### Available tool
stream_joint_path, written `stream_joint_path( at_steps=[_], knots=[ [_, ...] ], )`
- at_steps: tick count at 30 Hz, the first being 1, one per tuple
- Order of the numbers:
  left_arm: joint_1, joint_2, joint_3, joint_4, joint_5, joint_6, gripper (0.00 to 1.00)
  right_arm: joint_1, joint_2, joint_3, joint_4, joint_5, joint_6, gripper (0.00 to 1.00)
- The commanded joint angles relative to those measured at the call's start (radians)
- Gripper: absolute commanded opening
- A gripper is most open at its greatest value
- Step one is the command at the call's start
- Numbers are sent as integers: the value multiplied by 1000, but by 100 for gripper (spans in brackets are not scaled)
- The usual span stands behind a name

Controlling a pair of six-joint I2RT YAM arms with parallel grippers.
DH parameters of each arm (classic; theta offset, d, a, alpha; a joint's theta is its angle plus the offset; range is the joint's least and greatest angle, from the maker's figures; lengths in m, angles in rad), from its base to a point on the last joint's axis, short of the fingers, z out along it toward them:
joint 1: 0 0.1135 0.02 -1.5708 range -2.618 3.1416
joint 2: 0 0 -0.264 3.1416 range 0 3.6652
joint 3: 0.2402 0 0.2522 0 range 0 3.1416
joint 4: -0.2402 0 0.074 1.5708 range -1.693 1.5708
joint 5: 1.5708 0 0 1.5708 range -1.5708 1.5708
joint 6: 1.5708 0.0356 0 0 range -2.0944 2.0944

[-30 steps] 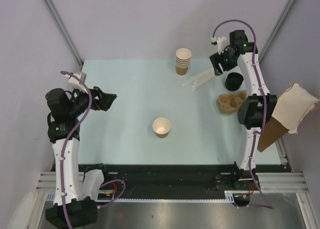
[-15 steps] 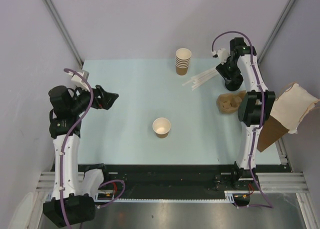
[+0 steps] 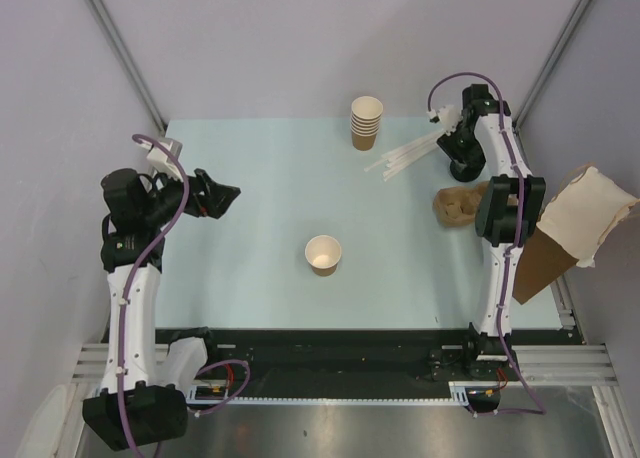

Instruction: Pack the takeout coffee

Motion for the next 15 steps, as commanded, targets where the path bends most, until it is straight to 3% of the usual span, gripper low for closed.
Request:
stream_joint_path(
  at_steps=[1,15],
  knots=[
    [-13,3,12,39,22,-15,100,-6,22,70,44,19,-22,53],
    [-16,6,11,41,8,-10,100,-9,51,81,88,10,-30,45]
  ],
)
